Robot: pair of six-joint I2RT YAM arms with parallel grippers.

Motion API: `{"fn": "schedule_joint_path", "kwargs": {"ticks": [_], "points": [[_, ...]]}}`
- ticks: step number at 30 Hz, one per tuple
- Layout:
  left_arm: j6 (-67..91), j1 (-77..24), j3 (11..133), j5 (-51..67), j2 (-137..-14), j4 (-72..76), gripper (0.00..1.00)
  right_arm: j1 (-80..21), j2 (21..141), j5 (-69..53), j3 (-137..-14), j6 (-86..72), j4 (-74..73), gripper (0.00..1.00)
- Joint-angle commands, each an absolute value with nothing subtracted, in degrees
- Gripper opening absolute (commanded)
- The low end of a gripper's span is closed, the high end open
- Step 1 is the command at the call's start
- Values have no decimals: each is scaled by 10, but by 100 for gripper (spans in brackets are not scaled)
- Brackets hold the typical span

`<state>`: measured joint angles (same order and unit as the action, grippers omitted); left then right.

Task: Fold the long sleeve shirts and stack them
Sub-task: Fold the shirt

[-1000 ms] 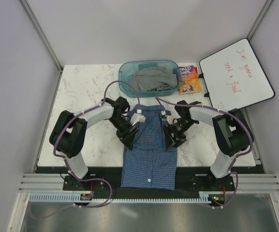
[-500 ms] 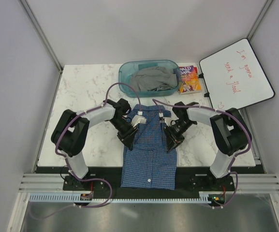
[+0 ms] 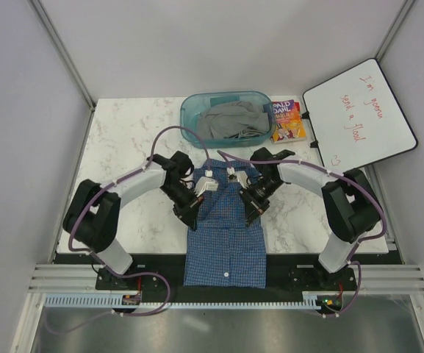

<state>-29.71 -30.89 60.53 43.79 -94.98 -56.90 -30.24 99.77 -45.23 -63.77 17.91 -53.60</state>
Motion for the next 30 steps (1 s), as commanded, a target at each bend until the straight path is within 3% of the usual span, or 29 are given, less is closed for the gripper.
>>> {"fn": "schedule_joint_path", "kwargs": {"ticks": [1,14,30], "points": [[-337,-308,595,460,-874,-587,2,-310,950,-467,-681,251,-529,0],[-319,-291,581,359,-950,-514,3,-315,1003,-365,-653,274,-487,0],[-223,-259,585,289,-983,-418,5,-314,1041,-238,-649,200,-304,0]]}}
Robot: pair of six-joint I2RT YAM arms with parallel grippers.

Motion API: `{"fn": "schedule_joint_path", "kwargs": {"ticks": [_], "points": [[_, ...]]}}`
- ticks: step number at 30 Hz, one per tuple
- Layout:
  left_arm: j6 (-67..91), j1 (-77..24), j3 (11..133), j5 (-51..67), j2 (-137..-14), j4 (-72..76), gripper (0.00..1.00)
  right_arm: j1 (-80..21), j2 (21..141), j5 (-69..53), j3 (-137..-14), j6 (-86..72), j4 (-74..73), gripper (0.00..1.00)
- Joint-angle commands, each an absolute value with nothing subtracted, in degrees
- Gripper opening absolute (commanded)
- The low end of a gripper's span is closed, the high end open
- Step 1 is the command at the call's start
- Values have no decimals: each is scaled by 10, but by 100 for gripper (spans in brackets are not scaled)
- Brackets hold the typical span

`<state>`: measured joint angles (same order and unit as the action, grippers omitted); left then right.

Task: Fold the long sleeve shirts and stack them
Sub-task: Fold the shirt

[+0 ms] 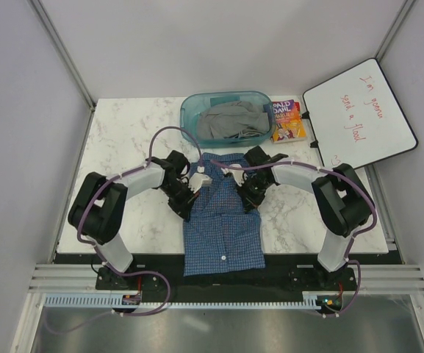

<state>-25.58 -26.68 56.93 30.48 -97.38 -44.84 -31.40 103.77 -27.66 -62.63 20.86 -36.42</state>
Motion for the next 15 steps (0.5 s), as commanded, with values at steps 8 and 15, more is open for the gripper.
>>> {"fn": "schedule_joint_path", "kwargs": {"ticks": [8,15], "points": [[-285,-227,574,380,-880,-460,42,-279,959,-283,-714,193,-424,54],[-333,-262,534,437,-720,-473,68,-272,861,-422,-681,180,-461,61]]}}
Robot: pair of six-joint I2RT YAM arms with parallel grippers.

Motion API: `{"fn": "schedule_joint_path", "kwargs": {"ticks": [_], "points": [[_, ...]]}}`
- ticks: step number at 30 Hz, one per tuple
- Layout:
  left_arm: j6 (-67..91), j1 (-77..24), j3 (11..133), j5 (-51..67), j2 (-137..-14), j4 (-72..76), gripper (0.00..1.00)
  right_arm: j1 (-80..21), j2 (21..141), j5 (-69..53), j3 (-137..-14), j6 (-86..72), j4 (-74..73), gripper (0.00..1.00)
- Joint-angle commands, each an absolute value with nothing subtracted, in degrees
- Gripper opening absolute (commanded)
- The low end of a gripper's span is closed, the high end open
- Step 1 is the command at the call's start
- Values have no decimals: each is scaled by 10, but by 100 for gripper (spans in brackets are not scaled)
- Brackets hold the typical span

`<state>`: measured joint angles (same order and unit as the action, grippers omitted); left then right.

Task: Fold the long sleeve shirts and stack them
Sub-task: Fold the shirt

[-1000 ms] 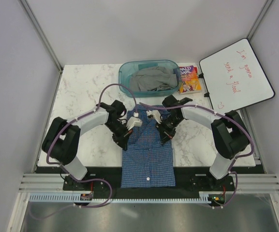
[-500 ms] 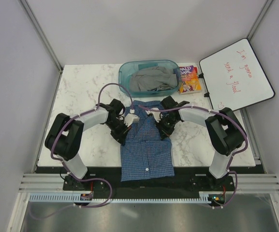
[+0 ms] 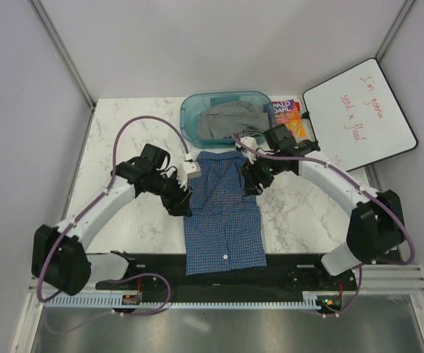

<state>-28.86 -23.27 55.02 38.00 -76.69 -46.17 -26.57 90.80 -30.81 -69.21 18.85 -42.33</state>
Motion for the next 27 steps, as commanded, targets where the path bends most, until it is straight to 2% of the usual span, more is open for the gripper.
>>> {"fn": "schedule_joint_path", "kwargs": {"ticks": [1,4,5,12,16,19,20,23,24,25,26,27], "points": [[-330,-285,531,426,-729,-473,67,-278,859,-458,-669,180,-461,48],[-320,-309,526,407,-788,-468,57,-304,889,-459,-630,195,-473,31],[-319,-309,529,397,-803,-466,53,-305,901,-459,-616,198,-474,29],[-307,-301,544,318,-916,-411,49,-300,1037,-453,-614,187,-434,26],[-312,-281,550,300,-949,-400,47,-287,1072,-435,-634,185,-418,26],[-351,-279,534,319,-843,-398,57,-276,1043,-478,-656,176,-436,30],[-360,-286,527,316,-764,-395,64,-273,1025,-505,-657,169,-436,32],[-353,-400,491,215,-640,-393,68,-279,949,-577,-620,87,-362,37],[-344,-497,463,135,-615,-388,70,-292,927,-578,-611,60,-341,39],[-330,-547,451,95,-599,-382,80,-301,923,-576,-606,60,-324,40],[-301,-595,440,56,-591,-376,81,-312,925,-572,-606,64,-322,40],[-284,-689,422,-28,-597,-361,81,-329,938,-568,-607,69,-322,39]]}}
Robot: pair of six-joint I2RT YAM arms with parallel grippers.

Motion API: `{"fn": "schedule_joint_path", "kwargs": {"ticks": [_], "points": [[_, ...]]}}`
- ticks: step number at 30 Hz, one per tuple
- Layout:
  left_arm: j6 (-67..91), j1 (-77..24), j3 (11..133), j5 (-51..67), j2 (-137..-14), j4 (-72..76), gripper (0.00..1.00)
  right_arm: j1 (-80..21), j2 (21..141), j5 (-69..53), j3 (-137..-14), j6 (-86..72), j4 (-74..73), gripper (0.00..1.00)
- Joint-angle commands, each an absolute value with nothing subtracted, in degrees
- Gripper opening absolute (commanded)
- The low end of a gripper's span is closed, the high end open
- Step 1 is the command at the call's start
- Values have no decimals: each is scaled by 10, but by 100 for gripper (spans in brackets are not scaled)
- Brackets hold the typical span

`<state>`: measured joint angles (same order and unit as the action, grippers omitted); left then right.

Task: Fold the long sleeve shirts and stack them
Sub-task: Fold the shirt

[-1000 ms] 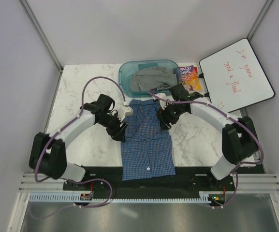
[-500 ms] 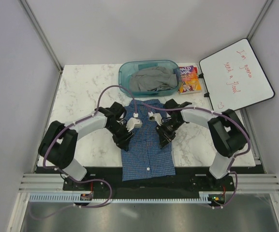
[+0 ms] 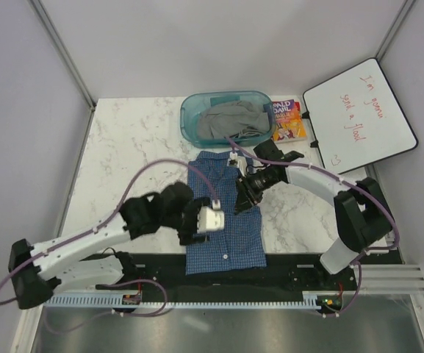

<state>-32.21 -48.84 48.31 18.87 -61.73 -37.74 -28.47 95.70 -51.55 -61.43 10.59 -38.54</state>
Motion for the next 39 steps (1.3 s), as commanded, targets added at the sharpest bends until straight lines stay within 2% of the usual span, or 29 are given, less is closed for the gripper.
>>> {"fn": "schedule_joint_path", "kwargs": {"ticks": [1,5,6,9,12,17,27,29,30,32,33,39], "points": [[-267,-733,418,-62,-608,-358,81,-337,948,-573,-610,72,-318,39],[-206,-827,440,-132,-676,-333,80,-359,1014,-573,-623,94,-316,35],[-205,-890,447,-193,-690,-323,80,-363,1042,-572,-628,98,-314,34],[-213,-971,456,-258,-734,-266,79,-362,1092,-562,-650,113,-316,32],[-197,-1015,451,-290,-782,-226,75,-362,1125,-544,-661,123,-310,31],[-181,-1037,455,-306,-830,-198,64,-362,1160,-545,-664,127,-306,29],[-197,-1029,455,-332,-899,-176,59,-362,1178,-544,-660,130,-294,29],[-200,-1018,455,-330,-895,-175,47,-362,1179,-541,-660,132,-294,29],[-203,-1015,455,-326,-882,-175,34,-364,1179,-541,-659,134,-294,29],[-203,-1013,457,-311,-863,-184,18,-365,1178,-541,-657,133,-292,30],[-202,-1013,460,-301,-853,-204,2,-366,1176,-541,-656,132,-291,30],[-162,-1006,519,-125,-759,-331,2,-388,1128,-537,-646,116,-284,32]]}}
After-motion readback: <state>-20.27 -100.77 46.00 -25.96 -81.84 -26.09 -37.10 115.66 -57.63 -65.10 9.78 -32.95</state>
